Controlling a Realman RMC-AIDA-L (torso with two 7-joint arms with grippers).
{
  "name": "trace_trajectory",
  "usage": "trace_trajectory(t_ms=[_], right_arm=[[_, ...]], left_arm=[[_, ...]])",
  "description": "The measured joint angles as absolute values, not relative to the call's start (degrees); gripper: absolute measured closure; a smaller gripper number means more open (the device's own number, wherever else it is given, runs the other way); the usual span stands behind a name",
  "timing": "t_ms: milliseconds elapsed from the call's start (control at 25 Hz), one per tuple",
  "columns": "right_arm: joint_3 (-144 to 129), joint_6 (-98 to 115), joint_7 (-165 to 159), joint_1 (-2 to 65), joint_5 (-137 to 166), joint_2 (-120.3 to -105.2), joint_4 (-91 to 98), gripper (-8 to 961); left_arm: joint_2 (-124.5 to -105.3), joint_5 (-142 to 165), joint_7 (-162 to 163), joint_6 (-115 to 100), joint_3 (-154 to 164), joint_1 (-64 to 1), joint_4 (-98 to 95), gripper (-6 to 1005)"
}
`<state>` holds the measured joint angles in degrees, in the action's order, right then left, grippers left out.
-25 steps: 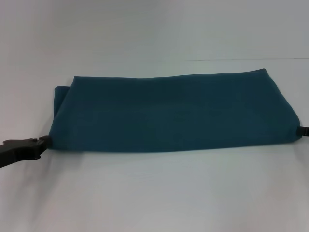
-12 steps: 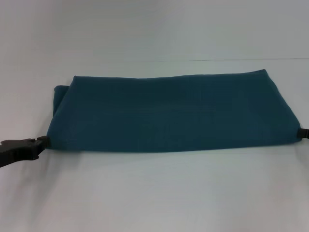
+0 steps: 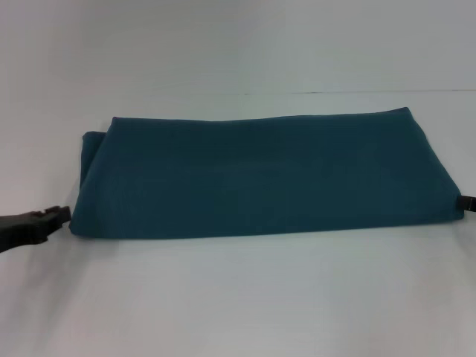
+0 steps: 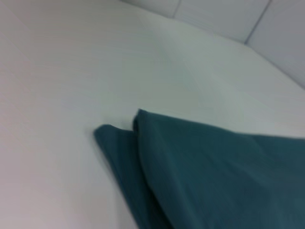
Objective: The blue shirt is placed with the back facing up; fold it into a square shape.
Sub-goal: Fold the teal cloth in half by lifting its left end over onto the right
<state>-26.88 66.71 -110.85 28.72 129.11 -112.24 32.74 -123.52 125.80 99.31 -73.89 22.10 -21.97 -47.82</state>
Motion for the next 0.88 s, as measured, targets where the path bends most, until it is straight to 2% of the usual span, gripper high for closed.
trace_trajectory(t_ms=[120, 200, 280, 440, 520, 880], right_arm=[[-26.6, 67.3, -110.3, 28.6, 129.1, -112.31, 34.2, 902], [-26.0, 67.4, -110.3, 28.3, 128.9, -112.76, 36.0, 898], [-24.9, 67.8, -110.3, 28.0, 128.5, -113.24, 38.1, 656], [-23.7, 70.9, -109.5, 27.6, 125.2, -113.44, 40.6, 494], [-23.7, 72.9, -109.1, 27.7, 123.0, -113.11, 40.9, 413], [-24.6, 75.2, -108.6, 31.3, 121.4, -112.58, 41.1, 217]], left_arm=[[-123.19, 125.8, 100.9, -75.1, 19.0, -21.9, -48.0, 923], [-122.89, 125.8, 102.7, -76.1, 16.1, -21.7, -48.1, 785], [-122.66, 125.8, 104.8, -77.5, 14.4, -21.4, -48.1, 673], [-122.6, 126.0, 109.2, -79.9, 14.1, -20.7, -48.5, 500], [-122.61, 126.4, 111.6, -81.0, 14.4, -20.5, -48.6, 474], [-122.91, 130.1, 119.6, -83.2, 17.5, -20.8, -48.3, 356]])
